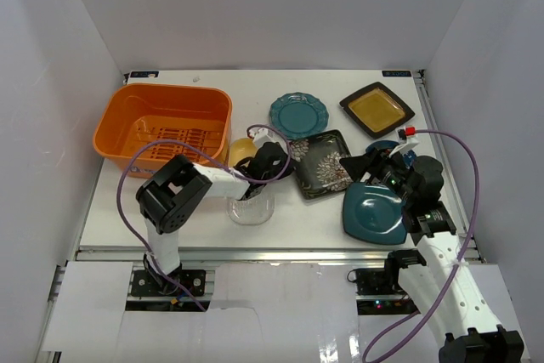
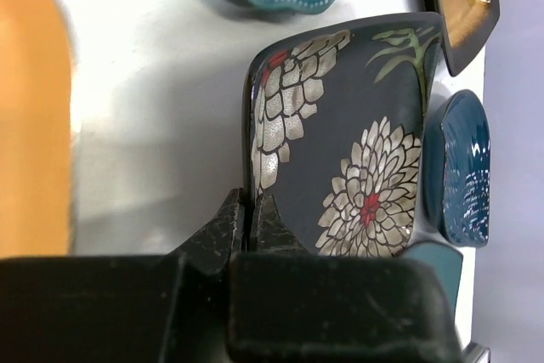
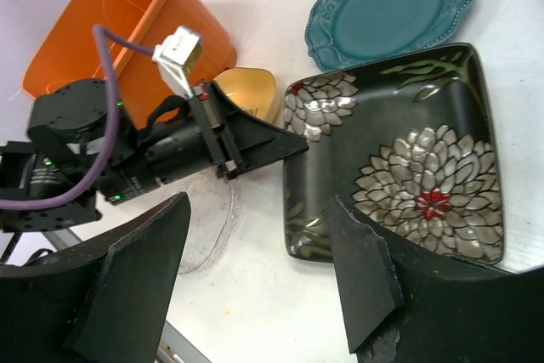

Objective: Place the plates into the plastic bin on the countertop

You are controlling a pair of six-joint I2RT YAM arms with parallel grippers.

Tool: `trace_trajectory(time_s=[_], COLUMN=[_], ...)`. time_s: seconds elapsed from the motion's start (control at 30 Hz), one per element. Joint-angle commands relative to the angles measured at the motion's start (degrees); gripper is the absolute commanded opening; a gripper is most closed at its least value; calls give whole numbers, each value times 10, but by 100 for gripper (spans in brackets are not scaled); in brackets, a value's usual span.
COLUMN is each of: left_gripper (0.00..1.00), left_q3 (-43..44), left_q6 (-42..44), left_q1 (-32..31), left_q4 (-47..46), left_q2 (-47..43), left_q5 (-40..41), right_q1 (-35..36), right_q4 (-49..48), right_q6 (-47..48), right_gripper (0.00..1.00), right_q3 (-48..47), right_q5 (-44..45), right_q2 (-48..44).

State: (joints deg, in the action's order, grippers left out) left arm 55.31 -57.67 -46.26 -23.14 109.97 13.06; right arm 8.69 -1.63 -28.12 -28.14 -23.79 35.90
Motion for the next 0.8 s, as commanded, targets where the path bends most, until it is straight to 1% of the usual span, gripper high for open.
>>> trace_trajectory(time_s=[0.0,0.03,0.13,0.17,0.2,0.27,0.3,0.43,0.5,0.53,0.57,0.63,0.67,0.7,0.73,0.77], left_gripper=[0,0,0,0,0,0,0,0,0,0,0,0,0,0,0,0], left_q3=[-42,-46,-56,-58,-59,-59,-59,-63,-64,-64,-62,-52,-46,-41,-35,-20], left_q6=[49,52,67,70,72,73,70,49,30,22,14,8,12,24,32,43], left_q1=[-3,-3,-2,-1,0,12,17,51,85,99,128,158,191,207,227,267], left_q4=[36,32,13,9,6,-5,-7,-15,-16,-15,-12,11,28,44,79,101], left_q2=[-67,-82,-165,-165,-199,-229,-257,-318,-339,-360,-370,-403,-417,-431,-445,-472], left_q5=[14,12,3,0,-9,-27,-37,-98,-123,-160,-173,-189,-189,-186,-182,-166], right_q1=[2,2,2,2,2,2,2,2,2,2,2,2,2,2,2,2], right_q4=[-30,-30,-31,-31,-31,-30,-30,-27,-25,-22,-22,-26,-33,-37,-42,-46], right_q6=[-2,-2,-2,-3,-3,-3,-3,-3,0,3,3,3,1,-3,-4,-5], right_gripper=[72,72,73,73,73,73,73,73,73,73,73,73,73,73,73,73], right_q3=[2,1,-2,-4,-8,-10,-15,-27,-32,-38,-39,-37,-34,-32,-28,-20], right_q5=[-6,-4,-2,-2,-1,0,1,12,18,24,25,23,22,18,16,16], right_q2=[11,12,20,21,23,23,22,13,8,7,8,11,15,18,20,25])
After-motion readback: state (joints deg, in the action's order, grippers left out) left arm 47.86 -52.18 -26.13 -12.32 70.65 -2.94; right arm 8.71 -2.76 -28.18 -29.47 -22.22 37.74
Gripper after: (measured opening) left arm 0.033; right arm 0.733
